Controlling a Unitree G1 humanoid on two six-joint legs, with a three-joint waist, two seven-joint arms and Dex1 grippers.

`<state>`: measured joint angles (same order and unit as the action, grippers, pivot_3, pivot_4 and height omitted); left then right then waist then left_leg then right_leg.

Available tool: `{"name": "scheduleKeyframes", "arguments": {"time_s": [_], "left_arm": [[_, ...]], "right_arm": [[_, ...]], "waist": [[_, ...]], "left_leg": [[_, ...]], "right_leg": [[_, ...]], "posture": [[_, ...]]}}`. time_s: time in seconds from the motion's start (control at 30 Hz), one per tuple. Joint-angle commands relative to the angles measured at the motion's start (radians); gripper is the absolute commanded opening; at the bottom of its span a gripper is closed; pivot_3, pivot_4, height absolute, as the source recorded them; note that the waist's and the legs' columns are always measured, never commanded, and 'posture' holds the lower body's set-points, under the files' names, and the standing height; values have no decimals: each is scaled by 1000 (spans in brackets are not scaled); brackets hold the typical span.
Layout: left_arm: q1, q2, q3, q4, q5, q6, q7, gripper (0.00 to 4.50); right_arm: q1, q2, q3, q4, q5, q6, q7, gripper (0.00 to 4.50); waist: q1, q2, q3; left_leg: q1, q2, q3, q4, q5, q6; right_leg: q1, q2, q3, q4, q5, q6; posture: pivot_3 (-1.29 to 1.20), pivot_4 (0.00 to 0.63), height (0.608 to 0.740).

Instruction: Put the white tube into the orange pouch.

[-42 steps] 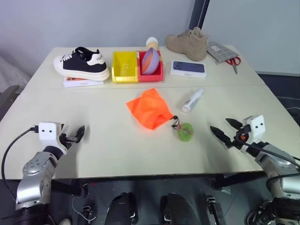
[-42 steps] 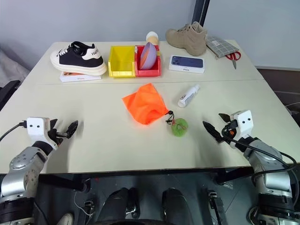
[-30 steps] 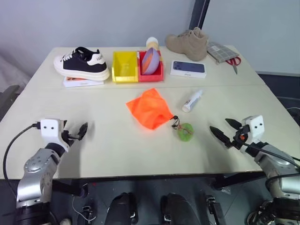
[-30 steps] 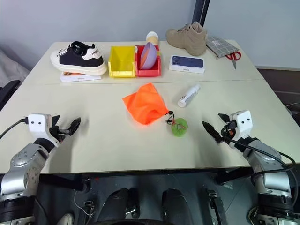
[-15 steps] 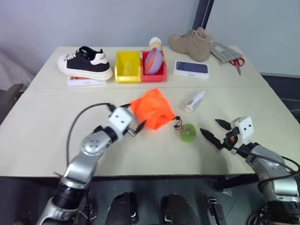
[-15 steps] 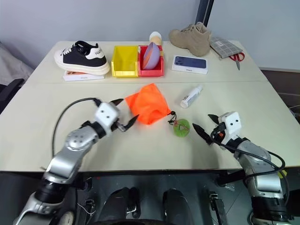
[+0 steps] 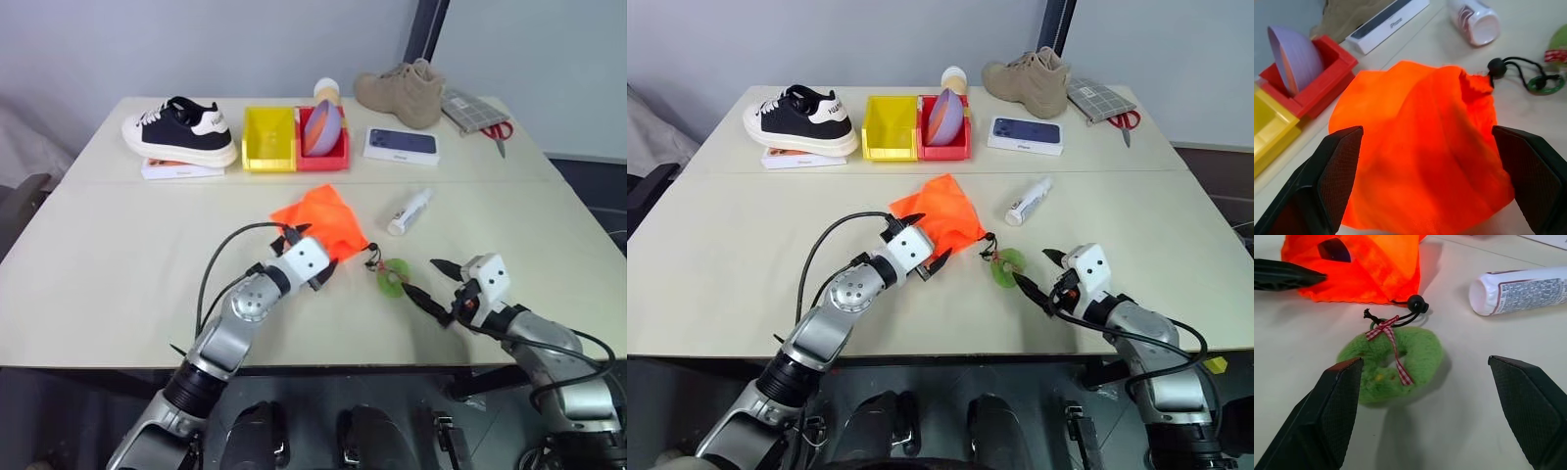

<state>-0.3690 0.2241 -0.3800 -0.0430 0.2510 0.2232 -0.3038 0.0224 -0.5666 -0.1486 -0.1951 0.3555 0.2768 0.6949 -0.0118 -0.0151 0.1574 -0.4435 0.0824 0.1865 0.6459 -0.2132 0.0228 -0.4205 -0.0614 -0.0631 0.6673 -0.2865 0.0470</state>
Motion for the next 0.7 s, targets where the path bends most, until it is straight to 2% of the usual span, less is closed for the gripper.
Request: {"name": "scheduleKeyframes", "arguments": {"time_s": [0.03, 0.2, 0.3, 0.53, 0.7], "left_arm": [[-26, -21, 4, -16, 35, -16, 34, 4500], [-30, -38, 13, -17, 61, -20, 57, 4500], [-33, -42, 19, -17, 69, -23, 69, 3636], [-32, -44, 33, -13, 68, -21, 69, 23], [-13, -24, 77, -37, 57, 2, 67, 23]], "right_arm": [[-10, -1, -4, -41, 3, -17, 5, 4262], [-18, -4, 2, -45, 8, -16, 12, 4262], [-23, 2, 7, -60, 18, -13, 20, 4500], [-25, 6, 14, -74, 26, -9, 21, 4500], [-25, 5, 12, -89, 30, -7, 20, 4500]], "waist": [[0, 0, 0], [0, 0, 0], [0, 0, 0], [1, 0, 0], [0, 0, 0]], "left_leg": [[0, 0, 0, 0, 0, 0], [0, 0, 0, 0, 0, 0], [0, 0, 0, 0, 0, 0], [0, 0, 0, 0, 0, 0], [0, 0, 0, 0, 0, 0]], "right_leg": [[0, 0, 0, 0, 0, 0], [0, 0, 0, 0, 0, 0], [0, 0, 0, 0, 0, 0], [0, 0, 0, 0, 0, 0], [0, 0, 0, 0, 0, 0]], "posture": [[0, 150, 740], [0, 150, 740], [0, 150, 740], [0, 150, 740], [0, 150, 740]]}}
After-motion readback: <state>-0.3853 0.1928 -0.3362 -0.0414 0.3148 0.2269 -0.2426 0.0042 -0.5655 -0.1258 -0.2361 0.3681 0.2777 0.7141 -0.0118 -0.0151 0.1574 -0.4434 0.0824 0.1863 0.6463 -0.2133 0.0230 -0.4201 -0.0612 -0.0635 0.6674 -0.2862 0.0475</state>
